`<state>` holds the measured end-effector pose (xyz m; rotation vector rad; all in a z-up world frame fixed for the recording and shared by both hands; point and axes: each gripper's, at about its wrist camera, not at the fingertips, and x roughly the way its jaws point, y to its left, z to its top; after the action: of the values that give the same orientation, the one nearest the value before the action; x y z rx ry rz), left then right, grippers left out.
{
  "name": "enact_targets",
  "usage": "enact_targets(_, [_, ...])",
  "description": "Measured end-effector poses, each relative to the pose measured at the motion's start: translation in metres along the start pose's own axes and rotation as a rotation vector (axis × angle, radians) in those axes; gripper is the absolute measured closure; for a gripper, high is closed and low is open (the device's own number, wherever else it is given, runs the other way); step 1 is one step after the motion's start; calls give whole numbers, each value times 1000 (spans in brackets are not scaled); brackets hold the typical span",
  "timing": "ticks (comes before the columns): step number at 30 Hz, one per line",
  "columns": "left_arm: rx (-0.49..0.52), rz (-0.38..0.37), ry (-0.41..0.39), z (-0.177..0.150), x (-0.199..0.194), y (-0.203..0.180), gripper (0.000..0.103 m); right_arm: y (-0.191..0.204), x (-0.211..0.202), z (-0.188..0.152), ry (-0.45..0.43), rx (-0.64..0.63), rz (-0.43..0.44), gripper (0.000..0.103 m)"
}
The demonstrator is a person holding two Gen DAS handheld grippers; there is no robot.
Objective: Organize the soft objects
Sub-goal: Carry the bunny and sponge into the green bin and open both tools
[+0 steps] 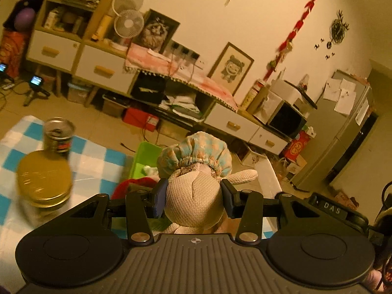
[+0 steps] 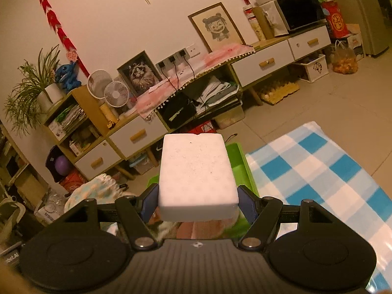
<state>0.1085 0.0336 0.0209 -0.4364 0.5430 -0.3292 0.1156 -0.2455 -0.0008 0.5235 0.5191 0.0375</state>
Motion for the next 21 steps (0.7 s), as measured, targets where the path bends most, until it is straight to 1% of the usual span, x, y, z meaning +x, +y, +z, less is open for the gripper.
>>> enact_targets(3, [37,11,12,0,29,-5,56,1,20,7,3,-10,-7,67])
enact_targets(7, [126,32,-35,-6,59,-10,56,5,43,13,0,-42,-31,67])
enact_targets(10, [165,43,-37,-15,77,-12,55,4,60,15,16,-58,-39,66])
enact_targets(12, [164,66,-14,-21,89,-10,55,2,71,14,38,-59,-47,66])
enact_targets(15, [150,75,14,-26,100,-7,54,-6,86,8,71,-48,-76,66])
enact_targets(17, [162,90,22,-30,103,-7,54,-12,91,3,78,-22,-80,66])
enact_targets(21, [167,96,22,-32,103,-8,53,-20,94,2,95,39,-71,66])
